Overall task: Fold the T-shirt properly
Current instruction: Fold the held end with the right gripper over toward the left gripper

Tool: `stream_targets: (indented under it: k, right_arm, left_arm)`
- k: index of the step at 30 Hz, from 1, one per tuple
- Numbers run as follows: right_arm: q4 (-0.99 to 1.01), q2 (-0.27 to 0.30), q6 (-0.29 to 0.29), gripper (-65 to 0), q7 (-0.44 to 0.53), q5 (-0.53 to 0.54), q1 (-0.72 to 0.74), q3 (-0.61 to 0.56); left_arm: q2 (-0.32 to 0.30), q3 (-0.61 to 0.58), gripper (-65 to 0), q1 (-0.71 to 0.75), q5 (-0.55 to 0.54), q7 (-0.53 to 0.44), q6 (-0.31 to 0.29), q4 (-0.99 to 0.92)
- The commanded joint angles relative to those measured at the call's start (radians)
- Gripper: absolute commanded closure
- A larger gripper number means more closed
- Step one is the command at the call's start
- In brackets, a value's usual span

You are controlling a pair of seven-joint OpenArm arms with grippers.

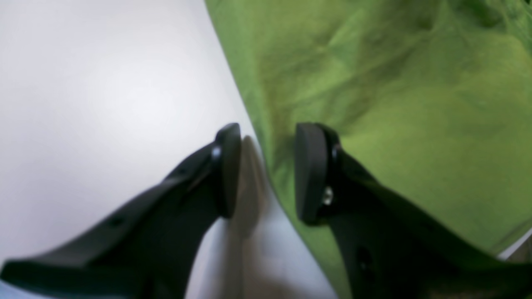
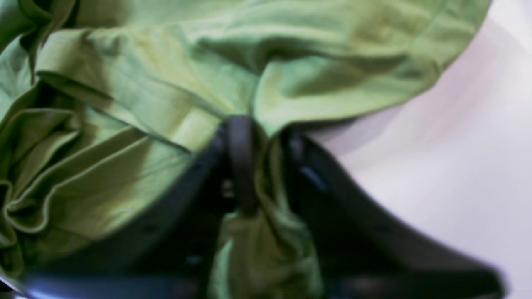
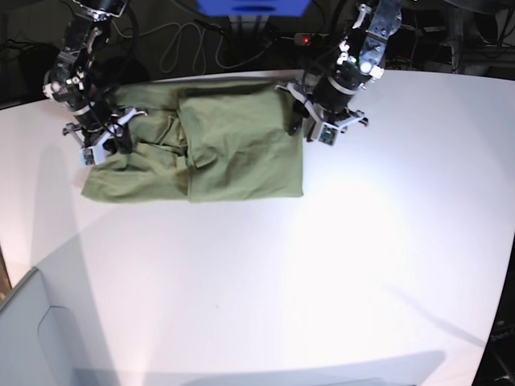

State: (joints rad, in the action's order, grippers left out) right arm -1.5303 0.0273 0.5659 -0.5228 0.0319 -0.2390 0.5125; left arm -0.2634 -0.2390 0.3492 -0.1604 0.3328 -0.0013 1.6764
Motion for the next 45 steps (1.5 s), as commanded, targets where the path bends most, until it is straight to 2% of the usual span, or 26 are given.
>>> stream_targets:
  k: [1, 7, 11, 16, 21, 29, 32, 34, 39, 45]
  right_arm:
    - [0.0, 0.001, 0.004, 0.0, -0.061, -0.023, -0.006, -0.002]
    - [-0.149, -0.017, 0.004, -0.1, -0.061, -0.02, -0.015, -0.005]
    - [-0.284, -0.034, 0.004, -0.1, -0.063, -0.02, -0.036, -0.065]
    - [-0.402, -0.034, -0.001, -0.1, -0.092, -0.02, -0.052, -0.193]
    - [-0.467, -0.034, -0.005, -0.1, -0.096, -0.026, -0.053, -0.378]
    - [-0.382, -0.034, -0.008, -0.1, -0.093, -0.03, 0.019, -0.668]
    - [-0.293, -0.031, -0.045, -0.1, -0.086, -0.03, 0.056, -0.754]
    - [-0.232, -0.031, -0.048, -0.1, -0.084, -0.03, 0.082, -0.802]
    - [-0.129, -0.034, -0.066, -0.1, -0.018, -0.03, 0.114, -0.829]
    - [-0.062, -0.036, -0.088, -0.1, -0.01, -0.028, 0.151, -0.829]
  left_arm:
    - [-0.003, -0.001, -20.8, 0.001, -0.005, -0.004, 0.001, 0.014]
    - [-0.003, -0.001, -20.8, 0.001, -0.005, -0.004, 0.001, 0.014]
    - [-0.003, -0.001, -20.8, 0.001, -0.005, -0.004, 0.001, 0.014]
    - [-0.003, -0.001, -20.8, 0.012, -0.005, -0.004, 0.001, 0.014]
    - [-0.003, -0.001, -20.8, 0.017, -0.005, -0.004, 0.001, 0.012]
    - [-0.003, -0.001, -20.8, 0.034, -0.005, -0.004, 0.001, 0.012]
    - [-0.003, -0.001, -20.8, 0.04, -0.005, -0.004, 0.001, 0.012]
    - [-0.003, -0.001, -20.8, 0.041, -0.005, -0.004, 0.001, 0.012]
    - [-0.003, -0.001, -20.8, 0.054, -0.005, -0.004, 0.001, 0.012]
    - [-0.003, -0.001, -20.8, 0.055, -0.005, -0.004, 0.002, 0.012]
